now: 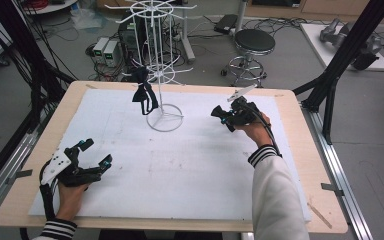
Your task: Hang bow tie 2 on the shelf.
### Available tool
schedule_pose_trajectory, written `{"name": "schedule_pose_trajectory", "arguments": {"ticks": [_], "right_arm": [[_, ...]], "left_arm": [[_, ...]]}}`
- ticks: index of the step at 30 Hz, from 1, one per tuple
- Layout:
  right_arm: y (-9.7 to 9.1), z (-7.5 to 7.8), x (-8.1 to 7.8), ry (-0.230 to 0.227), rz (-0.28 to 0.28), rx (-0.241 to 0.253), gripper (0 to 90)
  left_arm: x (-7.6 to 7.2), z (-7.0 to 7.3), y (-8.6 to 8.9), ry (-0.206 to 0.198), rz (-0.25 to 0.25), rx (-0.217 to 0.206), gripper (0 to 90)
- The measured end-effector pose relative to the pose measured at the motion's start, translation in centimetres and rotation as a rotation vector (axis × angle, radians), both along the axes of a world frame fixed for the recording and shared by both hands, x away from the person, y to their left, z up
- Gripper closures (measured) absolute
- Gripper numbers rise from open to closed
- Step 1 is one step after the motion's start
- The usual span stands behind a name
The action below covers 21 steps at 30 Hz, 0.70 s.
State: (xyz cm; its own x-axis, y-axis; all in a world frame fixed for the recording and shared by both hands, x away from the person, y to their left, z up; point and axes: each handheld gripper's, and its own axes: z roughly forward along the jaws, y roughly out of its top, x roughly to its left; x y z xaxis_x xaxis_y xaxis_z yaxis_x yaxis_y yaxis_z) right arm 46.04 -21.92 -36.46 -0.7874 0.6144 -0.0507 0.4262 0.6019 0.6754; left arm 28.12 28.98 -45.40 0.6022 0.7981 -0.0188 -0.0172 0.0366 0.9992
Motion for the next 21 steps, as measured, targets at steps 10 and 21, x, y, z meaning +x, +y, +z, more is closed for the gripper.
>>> {"name": "schedule_pose_trajectory", "arguments": {"ticks": [10,21], "right_arm": [[-0.4,1.3,-0.5,-0.069,-0.01,0.128,76.1],[-0.7,2.8,-1.3,-0.189,0.0,0.348,76.1]], "left_arm": [[0.0,0.0,0.0,-0.001,-0.006,-0.006,9.3],[0.0,-0.1,-0.1,-0.003,-0.009,-0.027,9.3]]}}
